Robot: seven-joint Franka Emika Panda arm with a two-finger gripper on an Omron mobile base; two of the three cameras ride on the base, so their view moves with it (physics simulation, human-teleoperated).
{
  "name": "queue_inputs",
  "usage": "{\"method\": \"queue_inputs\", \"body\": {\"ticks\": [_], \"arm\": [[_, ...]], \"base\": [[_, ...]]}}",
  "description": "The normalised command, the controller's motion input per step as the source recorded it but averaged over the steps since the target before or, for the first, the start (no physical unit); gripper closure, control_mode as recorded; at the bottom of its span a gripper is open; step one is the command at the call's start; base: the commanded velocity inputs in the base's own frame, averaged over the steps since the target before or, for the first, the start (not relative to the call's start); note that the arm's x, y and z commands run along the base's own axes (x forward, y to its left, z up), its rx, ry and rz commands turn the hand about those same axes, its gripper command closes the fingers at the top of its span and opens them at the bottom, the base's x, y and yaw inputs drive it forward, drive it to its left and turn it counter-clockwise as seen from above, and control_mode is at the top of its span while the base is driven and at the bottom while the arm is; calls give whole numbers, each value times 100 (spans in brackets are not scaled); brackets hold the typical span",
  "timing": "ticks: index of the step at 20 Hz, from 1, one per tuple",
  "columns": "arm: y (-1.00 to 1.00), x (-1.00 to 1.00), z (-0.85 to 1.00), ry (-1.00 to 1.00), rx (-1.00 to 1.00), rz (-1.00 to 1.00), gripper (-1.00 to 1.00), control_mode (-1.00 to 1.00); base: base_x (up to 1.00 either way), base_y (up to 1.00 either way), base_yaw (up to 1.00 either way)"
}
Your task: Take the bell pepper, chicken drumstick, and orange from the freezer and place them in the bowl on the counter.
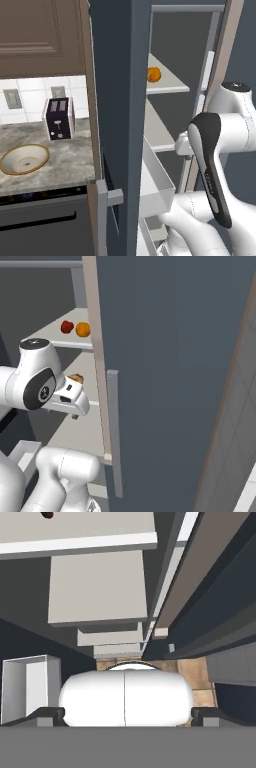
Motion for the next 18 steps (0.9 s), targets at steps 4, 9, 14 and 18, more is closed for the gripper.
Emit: {"method": "queue_inputs", "body": {"ticks": [4, 9, 14, 18], "arm": [[0, 0, 0, 0, 0, 0, -100, 100], [0, 0, 0, 0, 0, 0, -100, 100], [0, 0, 0, 0, 0, 0, -100, 100], [0, 0, 0, 0, 0, 0, -100, 100]], "base": [[19, 57, 1], [13, 53, 3], [9, 37, 3], [1, 12, 4]]}}
